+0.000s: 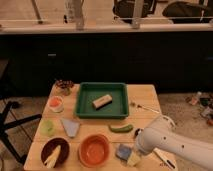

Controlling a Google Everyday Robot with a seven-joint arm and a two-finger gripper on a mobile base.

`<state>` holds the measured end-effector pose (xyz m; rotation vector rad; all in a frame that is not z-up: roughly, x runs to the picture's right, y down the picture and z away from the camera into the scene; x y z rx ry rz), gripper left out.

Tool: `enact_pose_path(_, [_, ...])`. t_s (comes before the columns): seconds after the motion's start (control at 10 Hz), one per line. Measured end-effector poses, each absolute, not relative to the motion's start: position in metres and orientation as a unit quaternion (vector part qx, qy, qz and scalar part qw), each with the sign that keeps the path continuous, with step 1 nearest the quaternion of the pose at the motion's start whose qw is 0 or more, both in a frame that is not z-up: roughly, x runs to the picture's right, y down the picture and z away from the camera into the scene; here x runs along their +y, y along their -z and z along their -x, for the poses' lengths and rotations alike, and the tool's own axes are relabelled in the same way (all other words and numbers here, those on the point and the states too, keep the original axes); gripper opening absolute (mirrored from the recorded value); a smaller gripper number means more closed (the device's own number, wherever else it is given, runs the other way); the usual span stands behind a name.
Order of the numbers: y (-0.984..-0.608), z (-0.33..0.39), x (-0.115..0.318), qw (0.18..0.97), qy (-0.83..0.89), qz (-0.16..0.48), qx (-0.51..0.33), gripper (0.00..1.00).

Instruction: Place sponge in tray

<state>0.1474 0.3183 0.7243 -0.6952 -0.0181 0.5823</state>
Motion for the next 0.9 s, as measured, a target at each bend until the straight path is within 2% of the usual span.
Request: enact_pose_path(0.9, [-0.739, -0.140, 0.350, 0.894, -0.276, 0.350, 0.043, 0.80])
